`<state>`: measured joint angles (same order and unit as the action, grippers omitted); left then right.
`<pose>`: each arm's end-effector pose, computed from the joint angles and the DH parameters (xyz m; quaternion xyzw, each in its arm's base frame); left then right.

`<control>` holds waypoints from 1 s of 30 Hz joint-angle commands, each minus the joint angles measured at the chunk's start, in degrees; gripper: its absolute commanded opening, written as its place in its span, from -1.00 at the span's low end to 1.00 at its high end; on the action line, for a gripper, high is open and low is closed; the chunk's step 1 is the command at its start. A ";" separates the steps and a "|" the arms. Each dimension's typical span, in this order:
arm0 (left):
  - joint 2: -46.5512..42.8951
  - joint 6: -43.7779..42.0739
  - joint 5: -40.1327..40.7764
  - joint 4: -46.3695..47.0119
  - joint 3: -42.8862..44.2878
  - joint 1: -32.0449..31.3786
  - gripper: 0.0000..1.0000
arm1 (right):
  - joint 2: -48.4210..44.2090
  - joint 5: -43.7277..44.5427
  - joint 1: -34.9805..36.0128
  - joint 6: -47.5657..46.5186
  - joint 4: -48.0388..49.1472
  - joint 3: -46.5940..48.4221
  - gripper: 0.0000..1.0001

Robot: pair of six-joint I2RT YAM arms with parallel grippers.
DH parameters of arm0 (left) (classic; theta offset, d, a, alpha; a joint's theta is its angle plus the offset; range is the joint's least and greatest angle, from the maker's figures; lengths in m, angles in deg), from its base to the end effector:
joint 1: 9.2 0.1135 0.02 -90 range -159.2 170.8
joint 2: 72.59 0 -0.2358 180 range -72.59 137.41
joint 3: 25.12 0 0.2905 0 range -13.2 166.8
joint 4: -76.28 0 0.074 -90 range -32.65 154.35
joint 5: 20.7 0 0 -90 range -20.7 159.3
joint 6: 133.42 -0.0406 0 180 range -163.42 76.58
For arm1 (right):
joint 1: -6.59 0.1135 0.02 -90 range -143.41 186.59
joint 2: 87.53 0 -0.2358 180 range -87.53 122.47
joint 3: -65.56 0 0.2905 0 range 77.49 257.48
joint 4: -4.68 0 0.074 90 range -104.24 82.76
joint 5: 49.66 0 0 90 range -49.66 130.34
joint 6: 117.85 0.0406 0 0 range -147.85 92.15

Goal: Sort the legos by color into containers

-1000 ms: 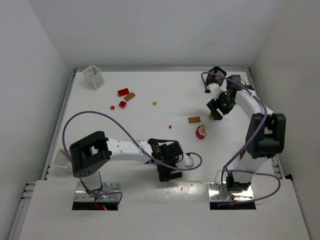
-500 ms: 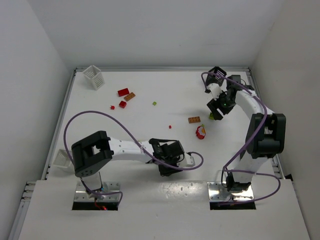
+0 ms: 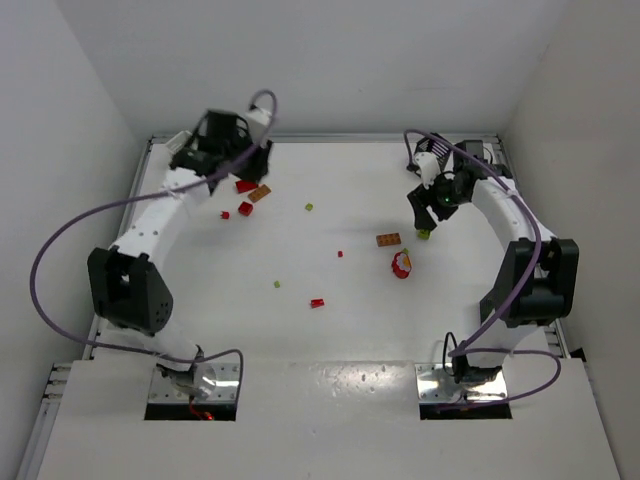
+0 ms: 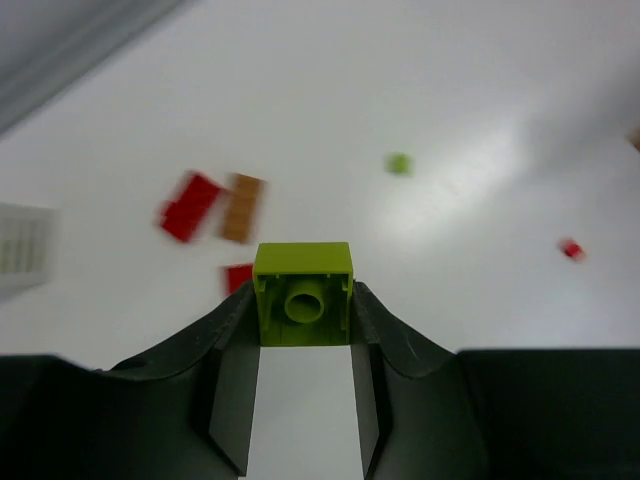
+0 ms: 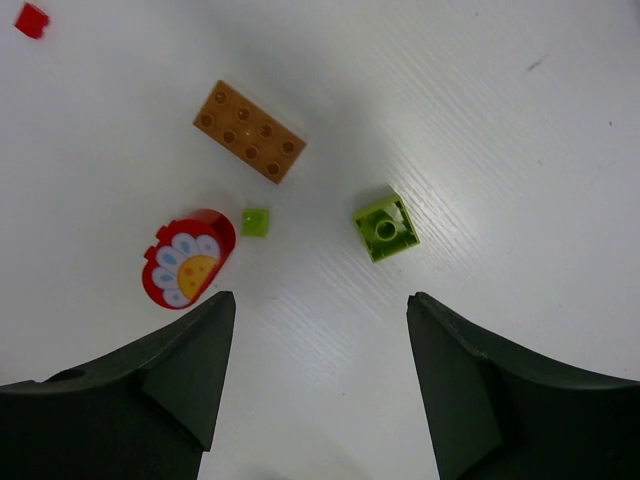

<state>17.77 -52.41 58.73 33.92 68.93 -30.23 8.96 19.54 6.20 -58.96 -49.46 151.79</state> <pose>0.3710 -0.1506 0.2968 0.2710 0.8566 -0.1278 0.4202 0.3810 0.0118 0.1951 -0.2926 0.9143 0.1103 0.2575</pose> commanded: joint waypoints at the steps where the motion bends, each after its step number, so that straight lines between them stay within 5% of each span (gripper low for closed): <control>1: 7.76 1.68 -0.42 -2.44 12.46 11.32 -0.25 | -2.36 -4.08 1.78 2.02 -0.23 3.39 0.41; 7: 31.48 6.52 -0.16 -7.70 45.33 23.92 -0.25 | -1.83 -3.91 3.45 3.42 -0.23 4.54 0.41; 11: 39.51 7.15 5.10 -7.45 55.05 25.26 -0.23 | -1.31 -4.52 3.46 4.75 -0.23 5.59 0.41; 30: 45.78 8.47 11.18 2.13 52.96 32.64 -0.12 | -0.25 -3.81 3.99 2.55 -3.04 4.54 0.43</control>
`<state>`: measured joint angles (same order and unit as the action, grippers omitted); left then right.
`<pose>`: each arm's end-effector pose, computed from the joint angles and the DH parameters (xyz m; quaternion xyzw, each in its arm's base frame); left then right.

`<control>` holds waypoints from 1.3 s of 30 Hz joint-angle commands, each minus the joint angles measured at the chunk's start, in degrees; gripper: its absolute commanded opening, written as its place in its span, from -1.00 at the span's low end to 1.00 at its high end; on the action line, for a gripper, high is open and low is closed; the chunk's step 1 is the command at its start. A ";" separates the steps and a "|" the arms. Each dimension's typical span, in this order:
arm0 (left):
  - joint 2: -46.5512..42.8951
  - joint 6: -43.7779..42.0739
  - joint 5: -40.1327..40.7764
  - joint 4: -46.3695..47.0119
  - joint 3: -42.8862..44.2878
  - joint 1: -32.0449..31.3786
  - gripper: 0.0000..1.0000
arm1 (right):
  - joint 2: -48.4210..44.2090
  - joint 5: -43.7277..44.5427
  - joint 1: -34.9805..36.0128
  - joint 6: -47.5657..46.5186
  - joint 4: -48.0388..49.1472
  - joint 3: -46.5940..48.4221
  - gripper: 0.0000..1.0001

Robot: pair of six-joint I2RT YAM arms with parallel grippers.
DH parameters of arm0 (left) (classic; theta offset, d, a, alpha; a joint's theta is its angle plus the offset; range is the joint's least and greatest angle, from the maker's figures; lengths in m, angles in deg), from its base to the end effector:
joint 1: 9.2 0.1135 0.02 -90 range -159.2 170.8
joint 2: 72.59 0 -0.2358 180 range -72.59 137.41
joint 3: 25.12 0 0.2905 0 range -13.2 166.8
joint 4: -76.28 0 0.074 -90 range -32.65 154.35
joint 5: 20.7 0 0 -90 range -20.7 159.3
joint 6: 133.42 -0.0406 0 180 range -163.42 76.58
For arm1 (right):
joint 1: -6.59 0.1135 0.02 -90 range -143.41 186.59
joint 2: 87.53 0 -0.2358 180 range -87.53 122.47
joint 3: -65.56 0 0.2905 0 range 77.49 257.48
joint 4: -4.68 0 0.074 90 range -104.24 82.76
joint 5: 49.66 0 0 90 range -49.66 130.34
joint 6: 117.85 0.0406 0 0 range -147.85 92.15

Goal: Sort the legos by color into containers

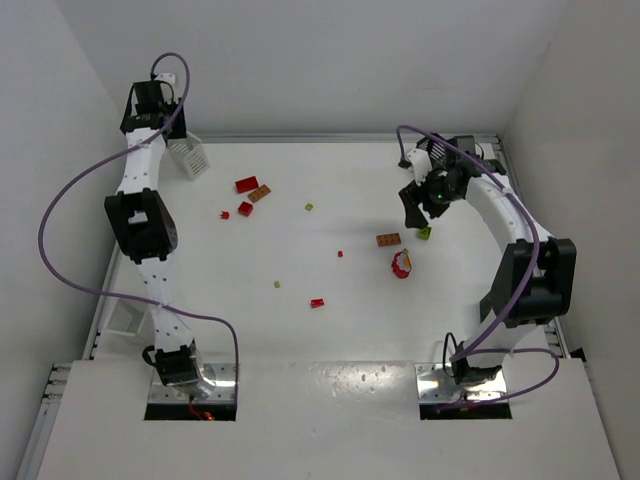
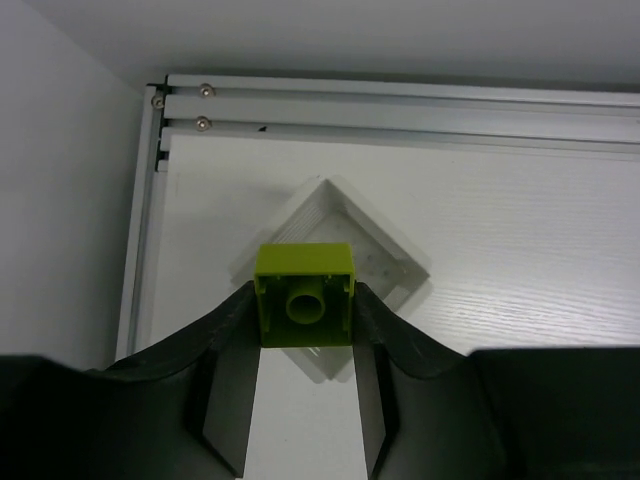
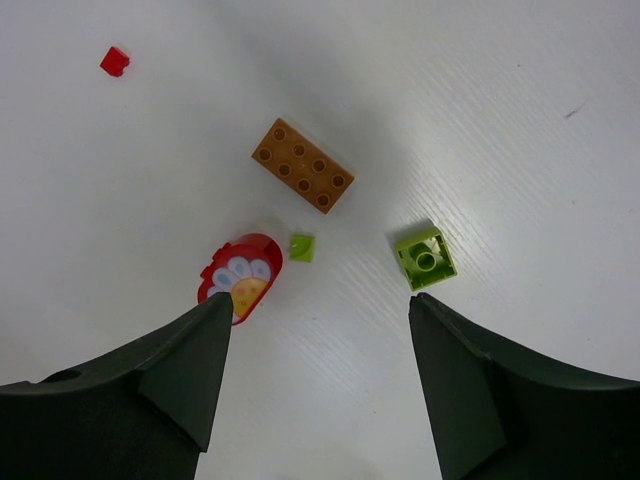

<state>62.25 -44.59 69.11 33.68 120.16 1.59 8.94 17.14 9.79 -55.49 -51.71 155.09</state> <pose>0.5589 0.1064 0.2723 -0.0726 0.8723 0.0489 0.4811 0.3834 0.0375 0.2132 -0.2981 0.9065 0.1434 0.2622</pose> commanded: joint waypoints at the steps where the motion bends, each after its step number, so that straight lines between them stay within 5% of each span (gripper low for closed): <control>1: 1.82 0.64 0.80 2.38 1.73 0.82 -0.12 | -0.23 -1.41 0.40 -1.45 -1.32 1.23 0.46; 13: 2.88 -1.12 2.91 3.52 1.73 0.82 0.48 | -2.94 -2.19 0.40 -4.52 -6.85 -1.05 0.59; 18: -1.77 0.19 1.07 5.53 -1.17 0.82 0.56 | -3.65 -3.08 1.46 -7.43 -17.21 -0.35 0.59; 23: -10.11 4.50 -1.65 7.91 -5.12 0.82 0.64 | -8.21 0.87 6.45 -8.40 -17.59 -7.88 0.59; 39: -29.99 11.01 -7.64 6.78 -20.77 0.82 0.72 | -0.23 14.85 12.71 17.71 -0.36 -10.54 0.62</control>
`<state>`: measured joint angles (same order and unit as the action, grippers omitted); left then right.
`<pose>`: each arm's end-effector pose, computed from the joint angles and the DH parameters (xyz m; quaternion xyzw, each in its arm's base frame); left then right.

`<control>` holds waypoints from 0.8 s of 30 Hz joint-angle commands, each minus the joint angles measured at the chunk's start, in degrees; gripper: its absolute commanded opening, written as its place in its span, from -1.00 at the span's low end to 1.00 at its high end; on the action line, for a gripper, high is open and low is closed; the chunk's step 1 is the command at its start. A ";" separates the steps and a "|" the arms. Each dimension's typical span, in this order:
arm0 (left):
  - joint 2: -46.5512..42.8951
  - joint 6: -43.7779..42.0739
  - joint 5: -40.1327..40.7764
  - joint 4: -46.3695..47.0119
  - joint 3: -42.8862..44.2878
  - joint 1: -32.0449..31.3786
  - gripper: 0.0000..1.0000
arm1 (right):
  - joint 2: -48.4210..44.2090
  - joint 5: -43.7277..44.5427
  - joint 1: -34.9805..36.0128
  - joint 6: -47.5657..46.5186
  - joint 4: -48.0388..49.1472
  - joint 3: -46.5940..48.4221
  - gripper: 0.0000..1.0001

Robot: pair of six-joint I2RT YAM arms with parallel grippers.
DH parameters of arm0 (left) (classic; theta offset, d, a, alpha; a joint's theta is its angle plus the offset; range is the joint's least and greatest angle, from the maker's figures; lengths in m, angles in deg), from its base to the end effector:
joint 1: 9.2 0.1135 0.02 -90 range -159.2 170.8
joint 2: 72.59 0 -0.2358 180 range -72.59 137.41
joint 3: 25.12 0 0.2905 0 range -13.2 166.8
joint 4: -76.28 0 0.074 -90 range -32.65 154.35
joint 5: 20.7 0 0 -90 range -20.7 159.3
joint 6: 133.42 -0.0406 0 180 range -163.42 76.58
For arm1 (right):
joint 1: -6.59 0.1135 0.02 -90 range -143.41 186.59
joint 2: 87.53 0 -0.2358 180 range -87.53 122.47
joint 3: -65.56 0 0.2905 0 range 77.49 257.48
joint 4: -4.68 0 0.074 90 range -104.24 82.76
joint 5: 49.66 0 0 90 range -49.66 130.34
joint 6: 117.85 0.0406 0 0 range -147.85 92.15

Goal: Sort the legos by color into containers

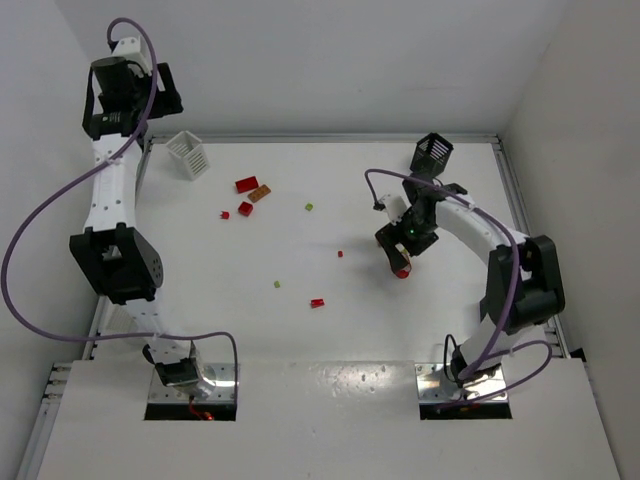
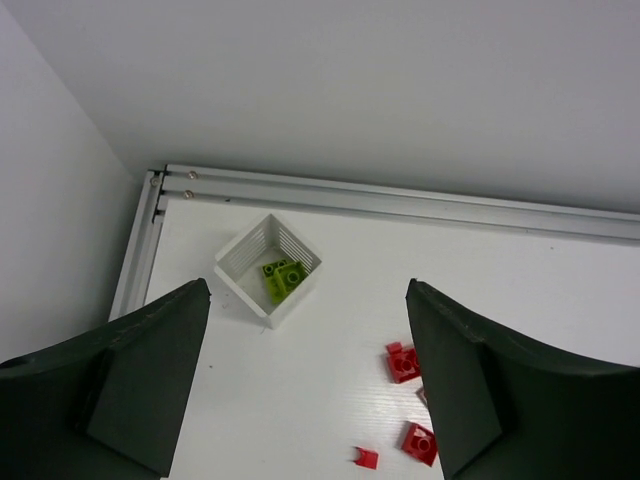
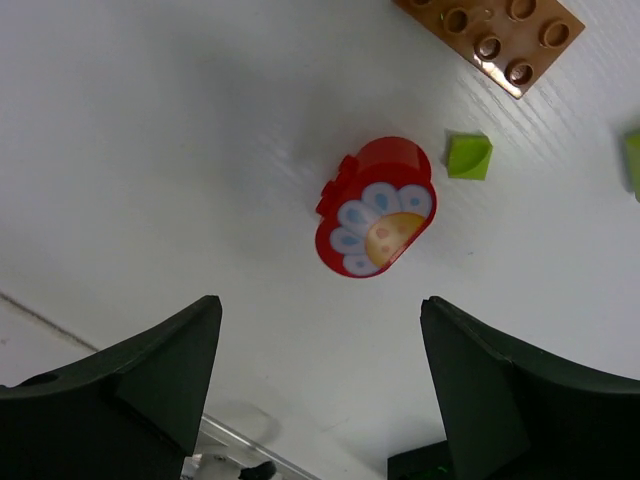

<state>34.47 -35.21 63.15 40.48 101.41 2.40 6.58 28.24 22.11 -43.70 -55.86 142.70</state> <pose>0.4640 0.0908 0.4036 -0.1058 0.7928 -0.0252 0.5997 0.3247 0.0990 0.1529 -0.2783 0.9486 0.1045 0.1085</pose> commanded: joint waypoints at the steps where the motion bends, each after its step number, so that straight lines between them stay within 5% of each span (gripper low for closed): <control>1: -2.91 2.25 -1.67 -0.03 -2.02 0.01 0.72 | 2.74 3.75 0.38 6.71 3.80 2.81 0.62; 24: -4.50 5.59 -4.83 -0.55 -3.60 1.59 0.74 | 11.09 5.77 -0.15 12.08 7.93 4.13 0.62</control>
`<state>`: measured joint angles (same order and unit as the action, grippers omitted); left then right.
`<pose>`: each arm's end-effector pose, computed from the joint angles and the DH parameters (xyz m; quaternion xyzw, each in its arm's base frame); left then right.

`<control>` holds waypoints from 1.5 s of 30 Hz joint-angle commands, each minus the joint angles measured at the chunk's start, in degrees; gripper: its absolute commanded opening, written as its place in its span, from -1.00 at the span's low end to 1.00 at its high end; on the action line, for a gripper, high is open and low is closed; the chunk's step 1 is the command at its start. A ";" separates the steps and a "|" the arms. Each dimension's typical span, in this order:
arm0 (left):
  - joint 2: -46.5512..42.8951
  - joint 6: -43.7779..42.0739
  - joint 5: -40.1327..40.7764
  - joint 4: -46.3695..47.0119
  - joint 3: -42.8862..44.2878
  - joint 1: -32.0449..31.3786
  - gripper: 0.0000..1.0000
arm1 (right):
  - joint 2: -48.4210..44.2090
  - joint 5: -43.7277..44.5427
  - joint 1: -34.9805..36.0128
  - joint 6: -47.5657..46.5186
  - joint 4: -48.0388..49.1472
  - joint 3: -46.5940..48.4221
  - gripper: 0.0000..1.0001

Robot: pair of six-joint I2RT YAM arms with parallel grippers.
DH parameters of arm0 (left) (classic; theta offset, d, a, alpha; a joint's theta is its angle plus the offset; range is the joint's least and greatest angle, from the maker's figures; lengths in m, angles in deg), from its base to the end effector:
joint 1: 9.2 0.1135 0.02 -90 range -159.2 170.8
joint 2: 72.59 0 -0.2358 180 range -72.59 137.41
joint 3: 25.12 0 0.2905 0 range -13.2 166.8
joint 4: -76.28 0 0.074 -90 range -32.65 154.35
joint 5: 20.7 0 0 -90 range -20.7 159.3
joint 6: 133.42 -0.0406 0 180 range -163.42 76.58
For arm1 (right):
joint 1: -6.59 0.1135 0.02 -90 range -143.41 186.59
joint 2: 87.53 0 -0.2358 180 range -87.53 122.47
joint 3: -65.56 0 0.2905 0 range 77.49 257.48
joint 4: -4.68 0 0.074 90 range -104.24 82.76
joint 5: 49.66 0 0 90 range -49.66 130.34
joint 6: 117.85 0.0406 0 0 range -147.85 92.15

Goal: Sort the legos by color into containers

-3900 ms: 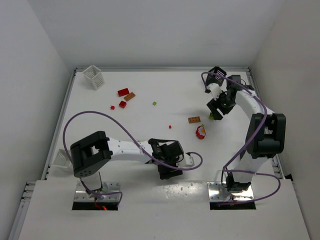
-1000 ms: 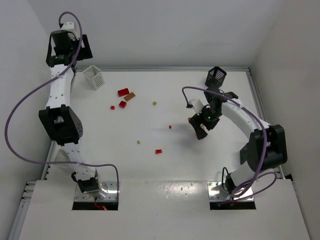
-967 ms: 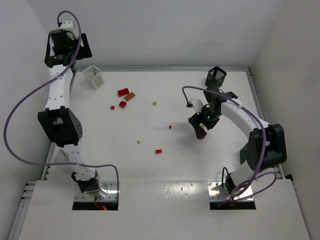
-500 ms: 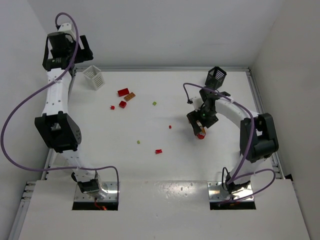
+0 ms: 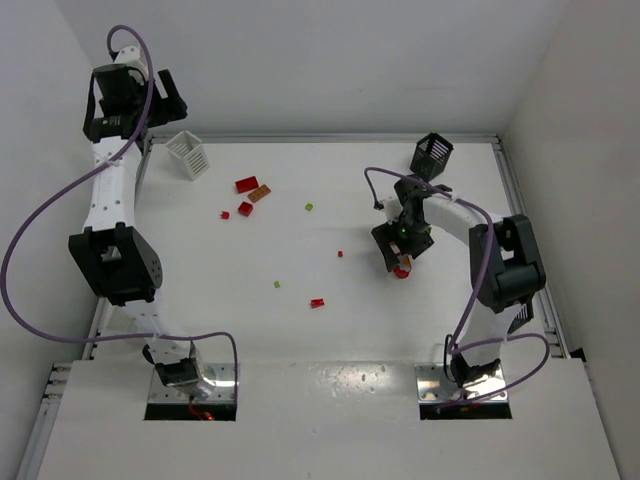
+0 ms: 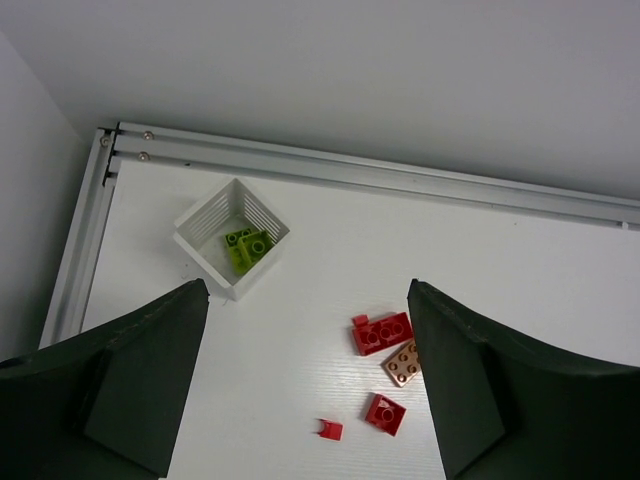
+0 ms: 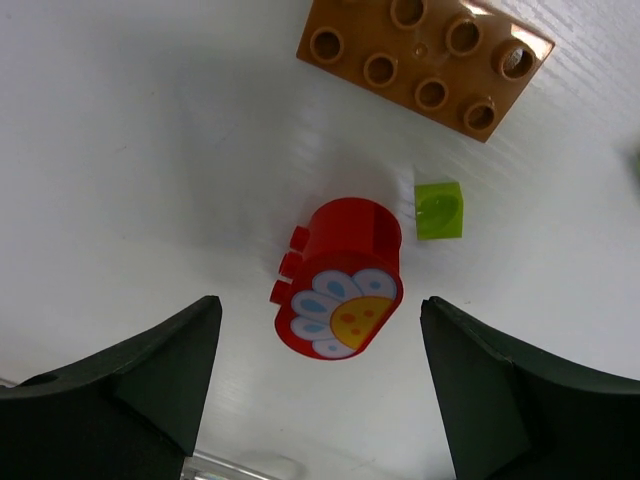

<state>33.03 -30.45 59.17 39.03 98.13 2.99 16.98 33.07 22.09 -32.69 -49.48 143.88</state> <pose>0.4587 0.0918 0.3903 -0.1276 0.8056 -0.0761 0.5735 0.3445 0.1009 0.1009 -0.1808 0.9779 0.0707 0.0777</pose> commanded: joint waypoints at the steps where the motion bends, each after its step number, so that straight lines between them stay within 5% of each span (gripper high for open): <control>1: -3.06 0.83 -0.86 0.89 -0.32 1.00 0.74 | 1.48 0.94 -0.13 1.06 1.55 2.96 0.62; 9: -3.58 0.30 -0.86 0.89 -1.47 1.53 0.74 | 3.33 0.94 -0.13 0.53 2.07 3.58 0.40; 24: -3.58 0.30 -0.86 1.94 -3.04 2.05 0.74 | 1.66 1.47 -0.13 -1.14 2.69 0.93 -0.36; 37: -5.34 -0.40 -2.53 4.05 -6.39 -0.49 0.74 | -6.25 -7.50 0.40 0.45 -0.12 13.22 -0.86; 45: -5.87 -0.40 -2.53 5.11 -8.67 -1.02 0.74 | -0.37 8.99 -2.58 2.90 5.05 29.11 -1.00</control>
<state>30.87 -30.73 57.20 41.42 90.22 2.33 14.16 32.92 21.37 -32.25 -48.95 165.12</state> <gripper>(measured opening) 0.870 0.449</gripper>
